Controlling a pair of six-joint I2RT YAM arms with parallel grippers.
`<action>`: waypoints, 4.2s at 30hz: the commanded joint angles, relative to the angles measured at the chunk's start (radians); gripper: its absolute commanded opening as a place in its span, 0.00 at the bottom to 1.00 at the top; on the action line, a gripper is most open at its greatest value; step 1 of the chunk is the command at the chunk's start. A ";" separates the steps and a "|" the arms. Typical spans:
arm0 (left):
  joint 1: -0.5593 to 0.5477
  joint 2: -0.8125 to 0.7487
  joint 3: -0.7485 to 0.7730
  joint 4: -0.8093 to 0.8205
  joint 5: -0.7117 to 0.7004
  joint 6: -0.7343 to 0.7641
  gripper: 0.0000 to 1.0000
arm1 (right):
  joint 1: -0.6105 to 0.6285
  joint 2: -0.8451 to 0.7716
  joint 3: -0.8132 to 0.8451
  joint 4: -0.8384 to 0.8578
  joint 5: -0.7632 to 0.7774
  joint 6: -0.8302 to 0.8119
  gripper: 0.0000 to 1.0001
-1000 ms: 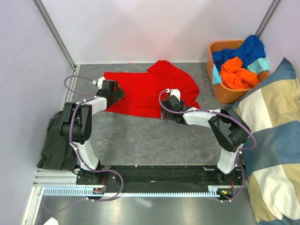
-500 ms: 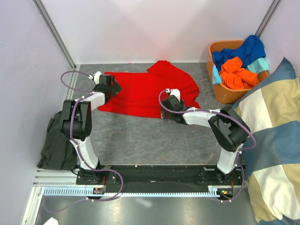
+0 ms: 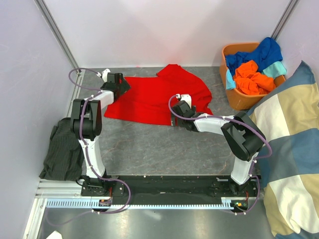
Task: Fold and stack the t-shirts
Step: Fold the flattened tshirt in 1/3 of the way
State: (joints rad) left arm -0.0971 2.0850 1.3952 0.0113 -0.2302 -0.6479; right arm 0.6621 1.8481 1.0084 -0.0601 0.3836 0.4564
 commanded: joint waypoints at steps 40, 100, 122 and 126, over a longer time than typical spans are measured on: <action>0.048 -0.304 -0.412 0.007 -0.017 -0.070 0.98 | -0.007 0.076 -0.102 -0.213 -0.111 0.031 0.90; 0.050 -0.384 -0.417 -0.294 -0.115 -0.075 0.52 | -0.007 0.037 -0.133 -0.181 -0.126 0.025 0.90; 0.050 -0.463 -0.427 -0.336 -0.116 -0.036 0.34 | -0.007 0.040 -0.131 -0.181 -0.126 0.025 0.91; 0.050 -0.488 -0.436 -0.343 -0.116 -0.032 0.35 | -0.007 0.040 -0.133 -0.181 -0.127 0.024 0.91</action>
State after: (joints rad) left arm -0.0475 1.6516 0.9527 -0.3145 -0.3313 -0.7063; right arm 0.6601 1.8111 0.9581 0.0086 0.3668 0.4389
